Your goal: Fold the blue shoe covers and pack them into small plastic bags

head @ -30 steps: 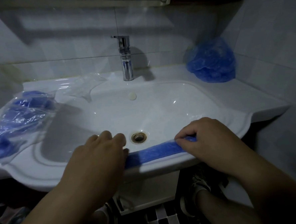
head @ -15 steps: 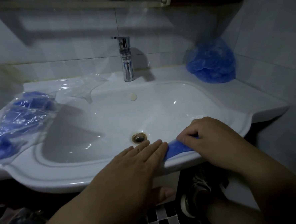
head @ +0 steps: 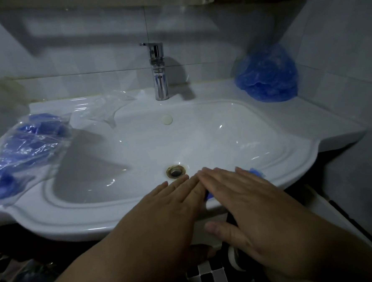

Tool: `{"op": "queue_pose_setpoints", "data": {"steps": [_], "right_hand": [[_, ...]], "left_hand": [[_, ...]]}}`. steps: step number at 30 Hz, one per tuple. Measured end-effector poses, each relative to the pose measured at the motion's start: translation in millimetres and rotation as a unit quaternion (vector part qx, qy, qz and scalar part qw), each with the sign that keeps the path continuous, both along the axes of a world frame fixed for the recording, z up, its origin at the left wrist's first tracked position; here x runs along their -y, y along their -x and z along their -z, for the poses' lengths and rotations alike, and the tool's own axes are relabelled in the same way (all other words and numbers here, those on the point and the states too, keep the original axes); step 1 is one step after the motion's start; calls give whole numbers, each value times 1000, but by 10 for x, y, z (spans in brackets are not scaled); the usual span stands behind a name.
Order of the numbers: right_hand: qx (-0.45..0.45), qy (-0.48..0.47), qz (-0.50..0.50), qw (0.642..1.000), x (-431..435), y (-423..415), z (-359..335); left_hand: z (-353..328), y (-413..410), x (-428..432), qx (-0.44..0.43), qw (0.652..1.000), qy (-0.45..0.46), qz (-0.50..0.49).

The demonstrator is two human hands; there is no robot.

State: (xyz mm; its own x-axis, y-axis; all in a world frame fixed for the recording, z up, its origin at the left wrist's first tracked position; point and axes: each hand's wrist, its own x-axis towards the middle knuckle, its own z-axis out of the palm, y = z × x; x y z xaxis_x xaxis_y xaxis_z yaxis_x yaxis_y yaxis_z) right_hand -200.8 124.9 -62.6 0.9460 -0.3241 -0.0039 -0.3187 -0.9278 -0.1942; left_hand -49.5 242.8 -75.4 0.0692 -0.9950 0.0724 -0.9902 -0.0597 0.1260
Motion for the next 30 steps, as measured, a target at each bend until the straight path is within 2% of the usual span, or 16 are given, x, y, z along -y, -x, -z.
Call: {"op": "queue_pose_setpoints", "data": {"steps": [2, 4, 6, 10, 12, 14, 16, 17, 24, 28, 29, 30], "right_hand": [[16, 39, 25, 999, 46, 18, -42], [-29, 30, 57, 997, 118, 84, -81], [-68, 13, 75, 995, 212, 146, -131], [-55, 23, 73, 996, 253, 119, -160], [-9, 4, 67, 998, 252, 110, -147], [83, -13, 76, 994, 235, 117, -169], [195, 7, 68, 979, 220, 131, -183], [220, 17, 60, 974, 202, 125, -194], [160, -24, 46, 986, 166, -5, -80], [143, -36, 40, 988, 165, -67, -36], [142, -47, 41, 988, 162, -78, -15], [144, -56, 43, 987, 158, -81, 4]], "left_hand": [[-12, -3, -21, 38, 998, -38, -14], [-56, -26, -32, 25, 996, -77, -47], [3, -83, -38, 8, 994, -83, -66], [-15, -86, -17, -10, 996, -59, -63], [-94, -60, -38, -60, 996, -8, -69], [-160, -24, -66, -66, 996, 34, -48], [-173, -1, -77, -56, 995, 73, -37], [-169, 5, -74, -56, 994, 80, -38], [-180, -121, -1, -92, 987, 127, -22], [-125, -320, 73, -128, 987, 94, -12], [-95, -381, 138, -126, 989, 76, -25], [-4, -439, 77, -130, 991, 36, 3]]}}
